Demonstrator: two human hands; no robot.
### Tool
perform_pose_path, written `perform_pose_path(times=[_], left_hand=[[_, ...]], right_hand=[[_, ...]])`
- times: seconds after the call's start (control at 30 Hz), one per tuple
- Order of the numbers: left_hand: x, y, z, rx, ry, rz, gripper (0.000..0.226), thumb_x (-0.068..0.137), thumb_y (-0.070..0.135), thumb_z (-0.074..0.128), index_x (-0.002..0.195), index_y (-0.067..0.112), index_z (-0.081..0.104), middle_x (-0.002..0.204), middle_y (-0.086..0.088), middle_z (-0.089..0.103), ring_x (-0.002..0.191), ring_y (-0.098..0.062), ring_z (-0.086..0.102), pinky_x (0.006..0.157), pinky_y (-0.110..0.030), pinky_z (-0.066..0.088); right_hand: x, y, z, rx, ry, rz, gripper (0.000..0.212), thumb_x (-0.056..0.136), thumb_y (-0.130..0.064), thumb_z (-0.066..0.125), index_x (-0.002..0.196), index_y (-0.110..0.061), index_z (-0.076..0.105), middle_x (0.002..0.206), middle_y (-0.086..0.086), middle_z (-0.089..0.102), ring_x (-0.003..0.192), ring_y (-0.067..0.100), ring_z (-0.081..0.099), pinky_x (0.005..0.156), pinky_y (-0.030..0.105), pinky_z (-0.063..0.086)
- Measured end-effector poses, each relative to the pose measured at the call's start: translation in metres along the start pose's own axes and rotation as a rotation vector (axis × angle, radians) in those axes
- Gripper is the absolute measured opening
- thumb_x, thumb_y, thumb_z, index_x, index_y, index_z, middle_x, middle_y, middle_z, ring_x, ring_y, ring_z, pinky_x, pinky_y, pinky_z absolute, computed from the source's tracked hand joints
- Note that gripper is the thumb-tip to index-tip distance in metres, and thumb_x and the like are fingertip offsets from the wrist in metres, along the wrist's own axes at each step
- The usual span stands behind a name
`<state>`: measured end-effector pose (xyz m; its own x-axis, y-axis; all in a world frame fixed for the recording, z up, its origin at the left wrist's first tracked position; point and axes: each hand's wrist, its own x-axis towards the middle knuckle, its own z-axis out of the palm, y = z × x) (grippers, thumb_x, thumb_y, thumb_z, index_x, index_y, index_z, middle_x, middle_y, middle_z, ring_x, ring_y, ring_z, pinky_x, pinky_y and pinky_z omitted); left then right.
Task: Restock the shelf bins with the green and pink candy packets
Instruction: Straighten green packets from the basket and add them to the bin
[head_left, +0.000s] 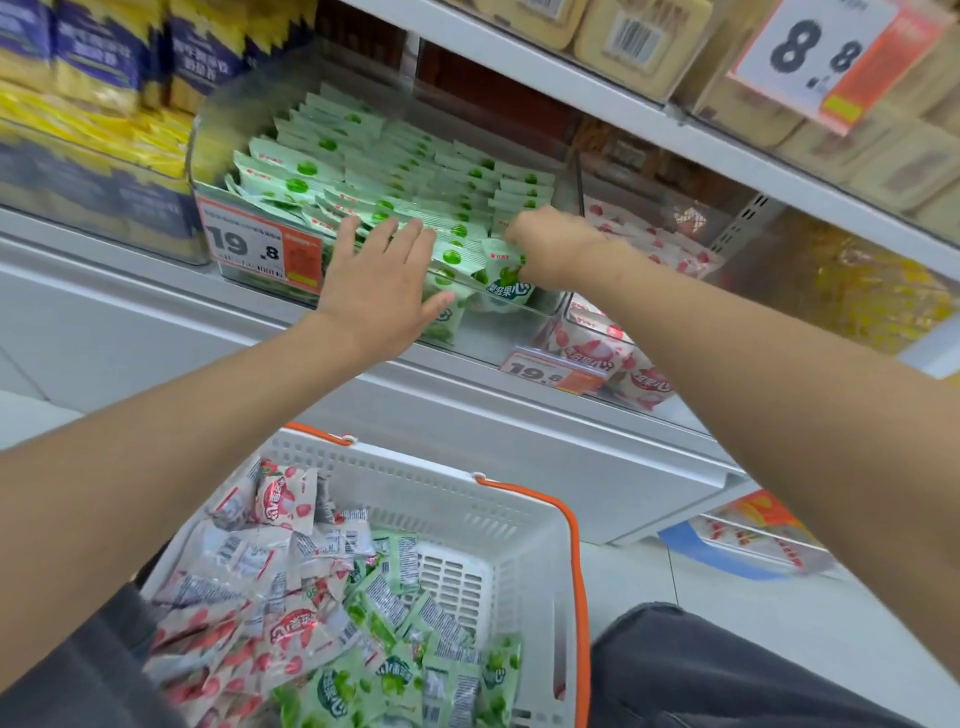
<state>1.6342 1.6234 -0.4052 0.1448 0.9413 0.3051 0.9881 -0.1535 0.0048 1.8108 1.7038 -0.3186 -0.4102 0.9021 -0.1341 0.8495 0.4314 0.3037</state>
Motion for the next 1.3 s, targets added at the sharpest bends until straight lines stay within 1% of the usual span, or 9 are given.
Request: perform_pose_path(times=[0.17,0.43,0.73,0.8,0.9,0.97,1.03,1.1,1.3], left_hand=[[0.001,0.002,-0.001,-0.007,0.001,-0.005,0.074,0.098,0.060,0.024,0.154,0.013,0.019,0.160,-0.006,0.023,0.147,-0.026,0.020,0.118,-0.054,0.009],[-0.001,0.004,-0.002,-0.009,0.033,0.002,0.075,0.097,0.061,0.025,0.152,0.011,0.022,0.159,-0.007,0.026,0.145,-0.027,0.024,0.116,-0.053,0.013],[-0.003,0.009,-0.001,-0.099,0.117,-0.029,0.074,0.095,0.057,0.043,0.150,0.010,0.028,0.157,-0.010,0.028,0.145,-0.027,0.024,0.117,-0.050,0.016],[-0.010,0.016,0.000,-0.153,0.219,-0.024,0.066,0.090,0.046,0.059,0.141,0.009,0.040,0.147,-0.014,0.040,0.137,-0.031,0.036,0.110,-0.046,0.027],[-0.026,0.031,0.004,-0.274,0.414,-0.009,0.036,0.080,0.022,0.065,0.112,0.011,0.054,0.110,-0.009,0.056,0.101,-0.030,0.051,0.082,-0.038,0.037],[-0.042,0.040,0.015,-0.438,0.275,-0.044,0.025,0.082,0.016,0.062,0.104,0.012,0.052,0.100,-0.006,0.053,0.090,-0.028,0.050,0.075,-0.038,0.037],[-0.062,0.047,0.038,-0.584,-0.028,-0.128,0.023,0.087,0.018,0.060,0.107,0.016,0.050,0.105,-0.002,0.052,0.089,-0.026,0.051,0.074,-0.039,0.042],[-0.082,0.049,0.064,-0.590,-0.301,-0.186,0.025,0.088,0.022,0.060,0.111,0.018,0.050,0.113,-0.003,0.055,0.094,-0.027,0.056,0.079,-0.039,0.047],[-0.130,0.043,0.120,-0.448,-0.773,-0.177,0.033,0.091,0.023,0.060,0.122,0.016,0.052,0.121,-0.005,0.060,0.102,-0.024,0.058,0.088,-0.034,0.048]], right_hand=[[0.004,0.002,-0.006,0.080,0.020,-0.004,0.025,0.082,-0.016,0.069,0.102,0.000,0.067,0.097,0.017,0.068,0.089,0.035,0.064,0.073,0.041,0.056],[0.012,-0.001,0.005,0.141,0.189,0.150,0.022,0.085,0.007,0.055,0.098,-0.001,0.071,0.096,0.019,0.068,0.084,0.034,0.065,0.076,0.043,0.057],[-0.010,-0.001,0.010,0.236,0.307,0.090,0.016,0.086,0.000,0.057,0.099,-0.006,0.064,0.105,0.011,0.061,0.093,0.030,0.059,0.074,0.036,0.049],[-0.026,-0.005,0.015,0.281,0.367,0.029,0.015,0.088,-0.003,0.056,0.098,-0.008,0.065,0.105,0.009,0.060,0.094,0.027,0.058,0.076,0.036,0.048],[-0.056,-0.018,0.032,0.360,0.534,-0.016,0.015,0.086,-0.004,0.054,0.093,-0.009,0.066,0.098,0.007,0.061,0.089,0.026,0.059,0.068,0.035,0.046],[-0.078,-0.029,0.051,0.479,0.634,-0.019,0.012,0.083,-0.005,0.054,0.089,-0.008,0.064,0.094,0.007,0.061,0.079,0.026,0.058,0.063,0.037,0.047],[-0.096,-0.042,0.079,0.593,0.688,0.004,0.011,0.080,-0.007,0.054,0.086,-0.009,0.063,0.089,0.007,0.059,0.072,0.026,0.057,0.058,0.035,0.045],[-0.110,-0.057,0.119,0.675,0.581,0.060,0.011,0.079,-0.008,0.056,0.085,-0.012,0.064,0.086,0.004,0.060,0.072,0.025,0.057,0.059,0.035,0.046],[-0.164,-0.116,0.282,1.149,-0.442,0.334,0.021,0.086,-0.002,0.061,0.104,-0.004,0.071,0.104,0.012,0.069,0.088,0.019,0.060,0.087,0.032,0.052]])
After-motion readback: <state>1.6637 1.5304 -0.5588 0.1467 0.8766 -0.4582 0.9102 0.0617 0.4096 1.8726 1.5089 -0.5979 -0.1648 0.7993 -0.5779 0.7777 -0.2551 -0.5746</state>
